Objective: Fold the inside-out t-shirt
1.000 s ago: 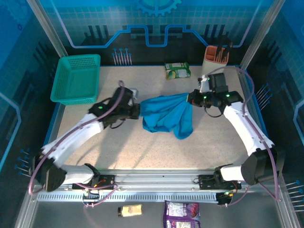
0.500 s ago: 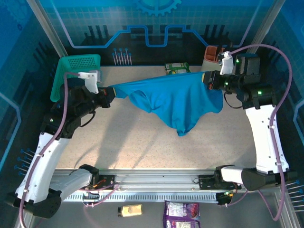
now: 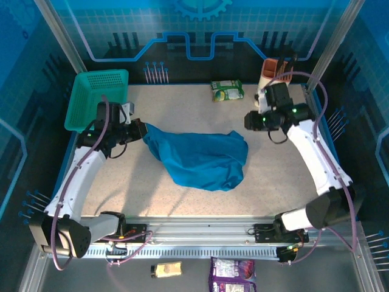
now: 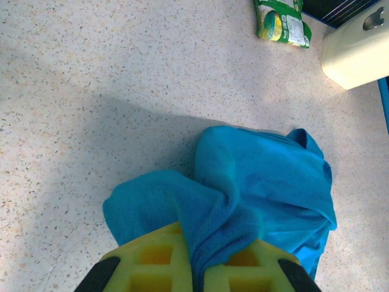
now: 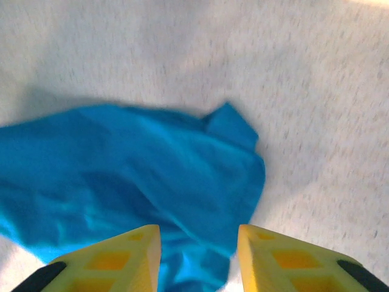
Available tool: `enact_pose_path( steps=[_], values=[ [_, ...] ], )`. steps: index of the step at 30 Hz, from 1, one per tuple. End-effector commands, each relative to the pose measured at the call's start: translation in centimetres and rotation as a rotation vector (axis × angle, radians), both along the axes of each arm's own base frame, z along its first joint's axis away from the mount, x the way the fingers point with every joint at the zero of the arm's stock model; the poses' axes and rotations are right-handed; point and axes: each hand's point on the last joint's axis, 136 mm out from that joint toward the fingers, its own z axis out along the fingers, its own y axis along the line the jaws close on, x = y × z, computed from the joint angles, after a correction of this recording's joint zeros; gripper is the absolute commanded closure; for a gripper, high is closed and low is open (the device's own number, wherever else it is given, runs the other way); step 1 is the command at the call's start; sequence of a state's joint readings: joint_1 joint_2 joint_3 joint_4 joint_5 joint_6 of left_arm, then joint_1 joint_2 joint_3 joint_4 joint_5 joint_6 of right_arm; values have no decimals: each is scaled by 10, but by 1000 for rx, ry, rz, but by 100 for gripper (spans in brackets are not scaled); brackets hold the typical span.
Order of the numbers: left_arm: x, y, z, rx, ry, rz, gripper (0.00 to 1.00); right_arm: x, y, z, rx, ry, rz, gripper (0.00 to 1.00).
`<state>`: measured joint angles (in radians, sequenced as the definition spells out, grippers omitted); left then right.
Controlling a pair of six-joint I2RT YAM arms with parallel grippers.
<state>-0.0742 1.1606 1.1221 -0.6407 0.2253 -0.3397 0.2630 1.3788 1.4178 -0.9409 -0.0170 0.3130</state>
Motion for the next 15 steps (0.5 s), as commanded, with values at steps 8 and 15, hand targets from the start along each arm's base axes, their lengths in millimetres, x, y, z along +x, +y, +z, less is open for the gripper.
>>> enact_pose_path(
  steps=[8,15],
  values=[
    [-4,-2,7,-38,-35,-12,100,-115,42,-127,-21,303,21,63],
    [-4,-2,7,-39,-34,-14,100,-145,76,-189,76,418,-55,62]
  ],
)
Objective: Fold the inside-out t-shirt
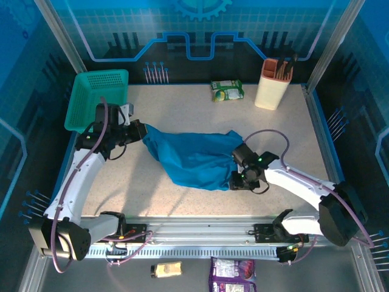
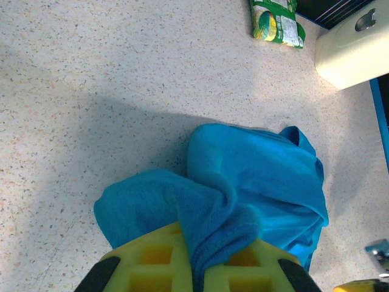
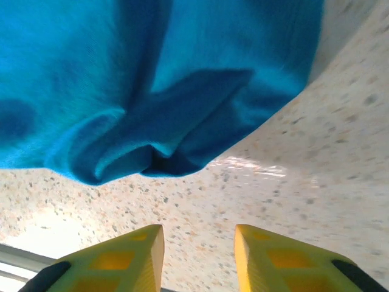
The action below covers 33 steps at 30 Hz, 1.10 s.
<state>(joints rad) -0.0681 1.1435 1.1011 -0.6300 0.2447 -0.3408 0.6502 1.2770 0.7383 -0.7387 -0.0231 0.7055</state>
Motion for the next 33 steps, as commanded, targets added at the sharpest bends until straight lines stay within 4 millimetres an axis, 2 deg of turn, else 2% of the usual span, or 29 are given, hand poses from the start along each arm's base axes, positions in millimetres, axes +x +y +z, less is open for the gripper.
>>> enact_pose_path(
  steps=[1,11,16,22,27,30,33],
  values=[
    [-1,-1,7,-27,-26,-6,100,11,30,-9,96,-24,-103,62],
    [-1,-1,5,-27,-25,-6,100,14,20,-42,-70,22,-131,55],
    [1,-1,5,-25,-27,-6,100,21,18,-36,-106,2,-122,62],
    [2,-2,10,-27,-37,-8,100,32,22,-18,-114,-49,-100,61],
    [4,-3,7,-30,-30,-12,100,35,21,-28,-163,-25,-78,59],
    [4,-3,7,-30,-30,-12,100,33,21,-34,-173,-7,-78,63],
    [4,-3,5,-28,-27,-13,100,32,17,-33,-184,-16,-83,76]
  ],
)
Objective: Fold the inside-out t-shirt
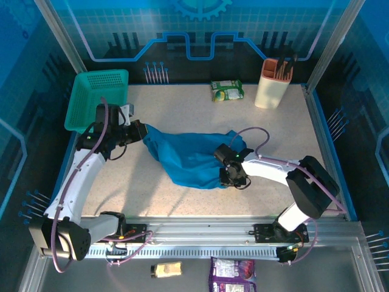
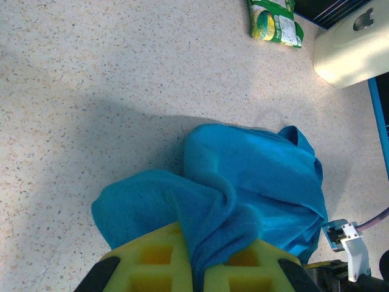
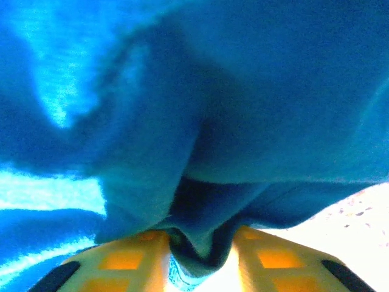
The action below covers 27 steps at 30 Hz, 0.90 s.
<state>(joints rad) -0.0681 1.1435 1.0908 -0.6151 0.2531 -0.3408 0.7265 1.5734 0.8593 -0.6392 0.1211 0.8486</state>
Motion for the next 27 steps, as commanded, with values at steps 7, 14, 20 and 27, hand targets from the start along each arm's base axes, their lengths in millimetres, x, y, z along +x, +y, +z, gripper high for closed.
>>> enact_pose_path(
  steps=[7,14,20,27],
  values=[
    [1,6,24,7,-73,14,100,20,-30,67,-18,-173,-33,100],
    [1,31,90,44,-223,81,100,53,-117,216,-15,-521,-136,100],
    [-14,54,146,60,-346,154,100,47,-194,373,-120,-881,-246,100],
    [-30,70,166,85,-393,216,100,33,-222,479,-207,-1121,-294,100]
  ],
)
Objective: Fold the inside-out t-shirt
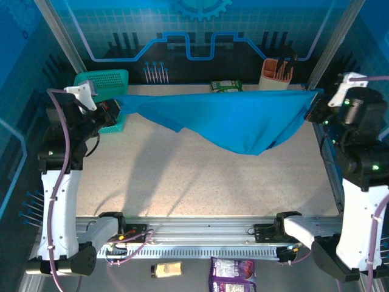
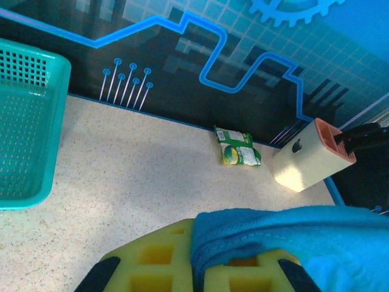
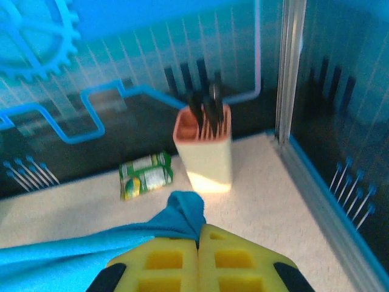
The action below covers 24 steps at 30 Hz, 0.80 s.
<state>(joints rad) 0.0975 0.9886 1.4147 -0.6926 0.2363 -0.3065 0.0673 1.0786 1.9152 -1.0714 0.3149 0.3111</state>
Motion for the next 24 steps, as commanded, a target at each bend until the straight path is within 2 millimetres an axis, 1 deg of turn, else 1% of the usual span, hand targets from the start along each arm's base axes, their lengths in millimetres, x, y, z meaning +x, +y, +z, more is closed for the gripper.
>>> enact_pose_path(
  steps=[1,3,4,6,7,8,9,12,13,14,15,16,17,18,20,22,24],
  values=[
    [-3,14,-6,11,28,57,100,0,-18,10,-88,19,-71,100],
    [1,4,-13,-45,36,11,100,14,-12,9,-61,24,-40,100],
    [6,-1,-19,-78,52,-14,100,25,-6,3,-40,40,-16,100],
    [18,-9,-38,-127,102,-60,100,48,5,-16,6,84,34,100],
    [25,-13,-49,-148,136,-87,100,62,12,-31,33,117,63,100],
    [32,-16,-60,-160,169,-111,100,75,18,-47,60,157,91,100],
    [39,-20,-74,-170,208,-138,100,89,24,-69,90,208,114,100],
    [61,-27,-120,-158,331,-180,100,124,38,-141,161,365,158,100],
    [69,-29,-137,-153,375,-187,100,132,40,-169,175,425,159,97],
    [76,-31,-148,-150,399,-196,100,137,40,-188,179,470,154,88],
    [84,-34,-160,-150,426,-207,95,141,37,-206,173,517,132,80],
    [89,-35,-166,-144,445,-210,89,142,34,-218,165,551,114,76],
    [95,-37,-172,-126,465,-211,81,142,32,-229,157,578,104,72],
    [98,-40,-173,-98,475,-213,72,140,32,-234,152,589,99,69],
    [99,-47,-170,-45,473,-214,62,135,31,-238,145,595,97,67],
    [95,-56,-171,-1,483,-209,59,127,34,-240,150,590,107,65],
    [85,-64,-184,38,526,-205,57,121,39,-247,159,598,125,65]
  ],
)
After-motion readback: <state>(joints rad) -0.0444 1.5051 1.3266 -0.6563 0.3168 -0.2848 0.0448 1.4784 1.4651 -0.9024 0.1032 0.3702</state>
